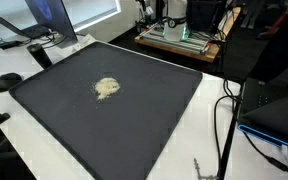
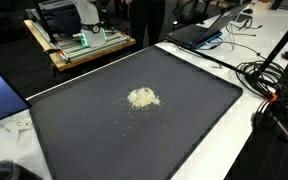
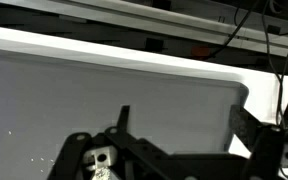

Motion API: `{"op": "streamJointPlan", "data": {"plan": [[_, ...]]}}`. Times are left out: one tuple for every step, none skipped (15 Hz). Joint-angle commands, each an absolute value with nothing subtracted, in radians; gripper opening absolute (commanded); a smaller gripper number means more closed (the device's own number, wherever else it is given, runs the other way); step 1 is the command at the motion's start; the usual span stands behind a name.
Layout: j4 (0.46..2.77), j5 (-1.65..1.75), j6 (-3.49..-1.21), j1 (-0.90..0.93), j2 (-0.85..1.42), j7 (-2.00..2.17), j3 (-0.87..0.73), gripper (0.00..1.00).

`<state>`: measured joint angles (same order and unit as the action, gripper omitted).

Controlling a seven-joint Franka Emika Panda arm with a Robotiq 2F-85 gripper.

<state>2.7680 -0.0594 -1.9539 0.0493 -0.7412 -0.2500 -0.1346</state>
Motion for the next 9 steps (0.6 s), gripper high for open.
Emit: {"op": "streamJointPlan", "data": {"plan": [[2.766, -0.065, -1.952, 0.041, -0.74, -0.255, -0.126, 1.0], [2.767, -0.065, -1.952, 0.041, -0.74, -0.255, -0.126, 1.0], [2.766, -0.065, -1.952, 0.041, -0.74, -0.255, -0.126, 1.0], [2.766, -0.065, -1.952, 0.041, -0.74, -0.255, -0.126, 1.0], [2.766, -0.065, -1.952, 0.041, -0.74, -0.255, -0.126, 1.0], [2.766, -0.065, -1.952, 0.041, -0.74, -0.255, -0.126, 1.0], [2.766, -0.065, -1.952, 0.041, -0.74, -0.255, -0.126, 1.0], [2.729, -0.066, -1.959, 0.039, -0.716, -0.24, -0.121, 1.0], [2.704, -0.069, -1.977, 0.041, -0.703, -0.233, -0.116, 1.0]]}}
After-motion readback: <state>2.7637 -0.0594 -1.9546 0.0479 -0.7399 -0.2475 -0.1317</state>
